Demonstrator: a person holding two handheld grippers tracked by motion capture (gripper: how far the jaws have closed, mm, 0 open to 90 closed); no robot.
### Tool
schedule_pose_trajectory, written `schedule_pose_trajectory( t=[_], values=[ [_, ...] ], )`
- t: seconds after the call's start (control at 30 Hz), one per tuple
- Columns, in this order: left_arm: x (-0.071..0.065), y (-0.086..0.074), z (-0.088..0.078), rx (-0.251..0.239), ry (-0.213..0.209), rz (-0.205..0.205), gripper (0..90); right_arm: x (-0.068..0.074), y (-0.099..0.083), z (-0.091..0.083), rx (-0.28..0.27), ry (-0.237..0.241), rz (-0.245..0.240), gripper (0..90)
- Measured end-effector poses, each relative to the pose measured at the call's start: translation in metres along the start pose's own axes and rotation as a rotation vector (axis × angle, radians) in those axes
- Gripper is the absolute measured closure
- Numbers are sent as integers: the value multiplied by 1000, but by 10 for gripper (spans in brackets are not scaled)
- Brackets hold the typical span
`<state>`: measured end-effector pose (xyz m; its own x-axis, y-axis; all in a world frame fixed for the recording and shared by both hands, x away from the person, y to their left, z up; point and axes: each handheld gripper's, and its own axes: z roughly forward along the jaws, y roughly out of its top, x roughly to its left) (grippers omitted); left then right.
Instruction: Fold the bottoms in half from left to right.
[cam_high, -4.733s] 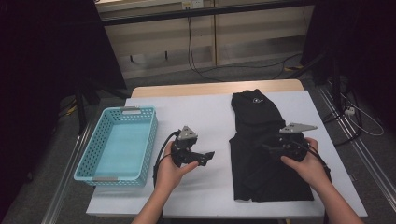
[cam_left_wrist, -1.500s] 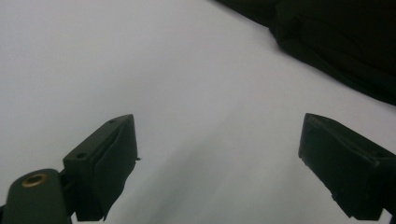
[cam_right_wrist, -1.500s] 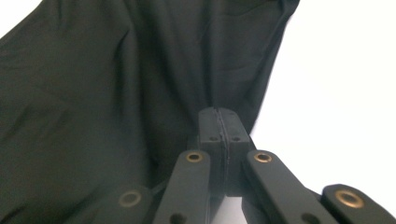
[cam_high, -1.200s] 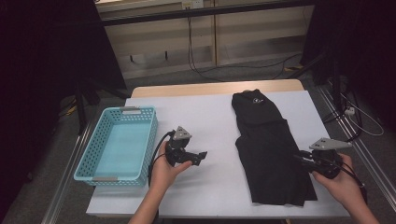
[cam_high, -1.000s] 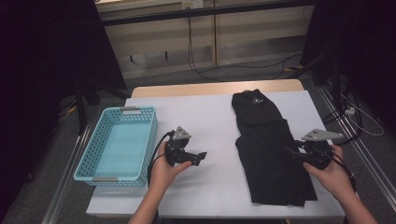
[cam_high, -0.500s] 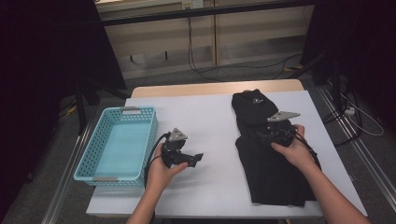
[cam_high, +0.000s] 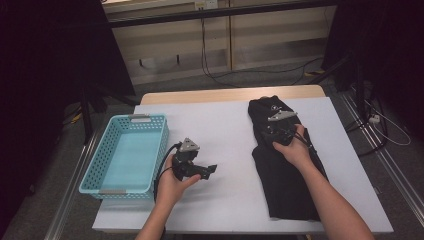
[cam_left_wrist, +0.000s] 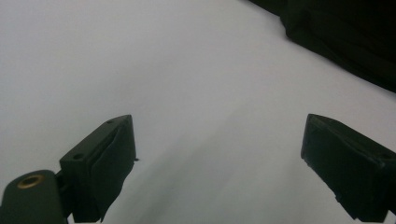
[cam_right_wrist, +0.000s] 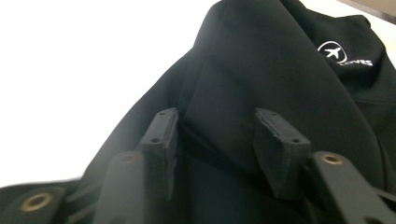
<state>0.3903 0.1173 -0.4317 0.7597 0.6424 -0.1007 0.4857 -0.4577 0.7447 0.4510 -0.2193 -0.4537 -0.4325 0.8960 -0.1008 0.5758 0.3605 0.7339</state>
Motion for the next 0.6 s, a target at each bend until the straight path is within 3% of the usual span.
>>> schedule_pose_trajectory(
  t=[0.1, 0.27, 0.33, 0.5, 0.6],
  values=[
    [1, -1, 0, 6, -1, -2, 102, 0, -2, 7, 3, 5, 7, 604],
    [1, -1, 0, 5, 0, 0, 103, -4, 0, 5, 2, -5, 22, 839],
    [1, -1, 0, 5, -3, -3, 103, -8, 0, 3, -9, 9, 46, 855],
    [-1, 0, 1, 11, 4, 6, 103, -18, 4, -4, -25, 29, 57, 862],
    [-1, -1, 0, 7, 4, 10, 103, -33, 7, -6, -33, 32, 88, 863]
  ],
)
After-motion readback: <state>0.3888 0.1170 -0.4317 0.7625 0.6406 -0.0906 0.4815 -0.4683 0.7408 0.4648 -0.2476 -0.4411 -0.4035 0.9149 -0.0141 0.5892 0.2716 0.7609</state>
